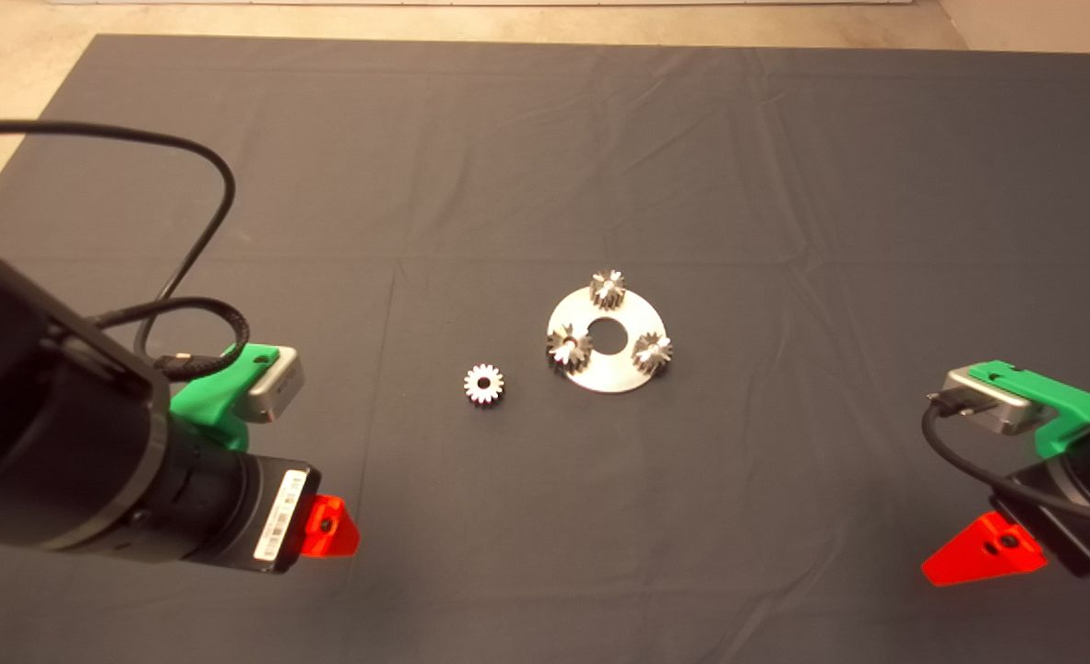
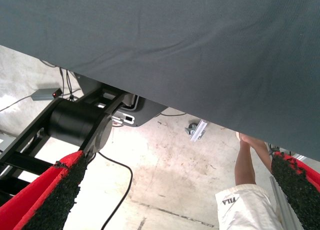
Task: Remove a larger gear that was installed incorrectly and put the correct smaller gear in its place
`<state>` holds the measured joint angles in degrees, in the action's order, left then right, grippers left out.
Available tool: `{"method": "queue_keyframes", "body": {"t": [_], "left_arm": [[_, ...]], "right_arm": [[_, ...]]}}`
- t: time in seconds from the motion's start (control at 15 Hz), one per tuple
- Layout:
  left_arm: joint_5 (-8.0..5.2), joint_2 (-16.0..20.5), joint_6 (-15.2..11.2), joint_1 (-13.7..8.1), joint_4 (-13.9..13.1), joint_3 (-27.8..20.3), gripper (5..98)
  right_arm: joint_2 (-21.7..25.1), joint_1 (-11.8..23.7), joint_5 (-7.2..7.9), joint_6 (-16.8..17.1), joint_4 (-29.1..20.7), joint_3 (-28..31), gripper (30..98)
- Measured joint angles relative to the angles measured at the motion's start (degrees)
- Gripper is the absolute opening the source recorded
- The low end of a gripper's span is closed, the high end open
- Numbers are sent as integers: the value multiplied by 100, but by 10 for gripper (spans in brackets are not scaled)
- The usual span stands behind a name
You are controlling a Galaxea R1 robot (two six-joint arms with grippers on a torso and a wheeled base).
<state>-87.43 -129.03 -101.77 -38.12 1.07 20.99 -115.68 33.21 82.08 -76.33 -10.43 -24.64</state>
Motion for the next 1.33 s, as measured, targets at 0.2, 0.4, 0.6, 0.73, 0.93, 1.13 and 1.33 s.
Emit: {"method": "queue_keyframes", "body": {"t": [0.2,0.4,0.6,0.73,0.93,1.13,1.33], "left_arm": [[0,-2,0,0,0,0,976],[0,0,0,0,0,0,976],[0,0,0,0,0,0,976],[0,0,0,0,2,0,976],[0,2,0,0,0,0,976],[0,0,1,0,0,0,976],[-2,15,1,0,0,0,976]], "right_arm": [[-1,0,1,0,-1,0,977],[0,0,1,0,-1,0,977],[13,0,4,0,-1,0,977],[16,0,2,0,-1,0,977],[18,0,2,0,-1,0,977],[29,0,4,1,-1,0,977],[27,0,2,1,-1,0,977]]}}
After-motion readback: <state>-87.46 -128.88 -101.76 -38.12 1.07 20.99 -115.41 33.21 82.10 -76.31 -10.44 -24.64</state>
